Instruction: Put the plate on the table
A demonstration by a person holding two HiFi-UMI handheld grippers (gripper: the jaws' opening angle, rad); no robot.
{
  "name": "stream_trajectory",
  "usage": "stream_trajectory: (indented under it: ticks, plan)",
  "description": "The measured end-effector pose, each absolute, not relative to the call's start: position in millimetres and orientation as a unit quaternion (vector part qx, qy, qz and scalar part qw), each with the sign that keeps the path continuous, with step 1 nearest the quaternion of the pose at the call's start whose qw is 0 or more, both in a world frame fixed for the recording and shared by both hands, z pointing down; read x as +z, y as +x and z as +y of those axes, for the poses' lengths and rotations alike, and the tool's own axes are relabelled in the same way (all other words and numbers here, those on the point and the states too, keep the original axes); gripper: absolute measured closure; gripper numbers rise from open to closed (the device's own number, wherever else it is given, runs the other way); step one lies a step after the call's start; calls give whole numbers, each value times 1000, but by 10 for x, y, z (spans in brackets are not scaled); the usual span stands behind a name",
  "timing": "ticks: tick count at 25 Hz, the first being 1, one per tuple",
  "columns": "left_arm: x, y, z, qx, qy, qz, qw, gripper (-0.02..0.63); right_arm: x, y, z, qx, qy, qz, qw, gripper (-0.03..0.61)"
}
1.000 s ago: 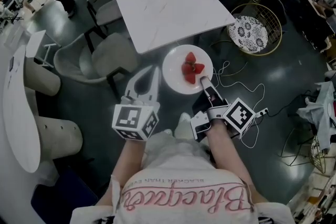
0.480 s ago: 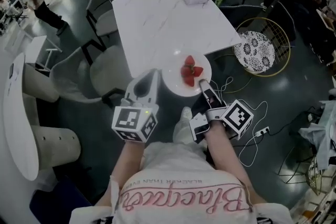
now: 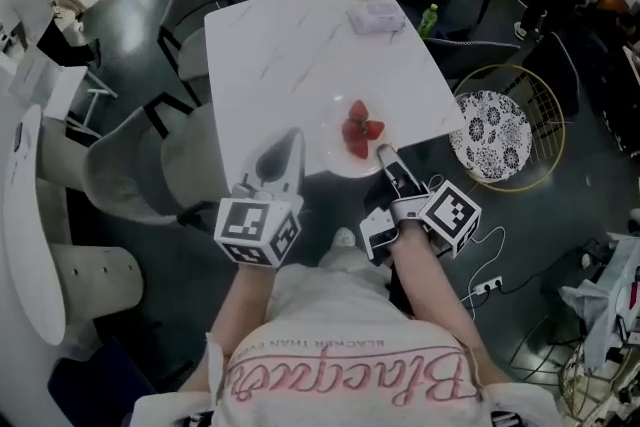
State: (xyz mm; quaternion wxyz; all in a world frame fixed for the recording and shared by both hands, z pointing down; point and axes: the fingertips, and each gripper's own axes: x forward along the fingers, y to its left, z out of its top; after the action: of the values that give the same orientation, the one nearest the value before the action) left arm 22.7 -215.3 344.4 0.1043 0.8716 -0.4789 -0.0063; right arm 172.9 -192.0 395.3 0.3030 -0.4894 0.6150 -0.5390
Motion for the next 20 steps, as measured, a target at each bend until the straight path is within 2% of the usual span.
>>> stream_trajectory:
  ticks: [7, 20]
  plan:
    - [3528, 483, -2748, 5, 858, -503, 105, 611, 4044, 1960, -2649, -550, -474, 629, 277, 569]
    - [3959, 408, -3711, 41, 845, -516, 135, 611, 4522, 1853, -3662, -587, -467, 621, 228, 569]
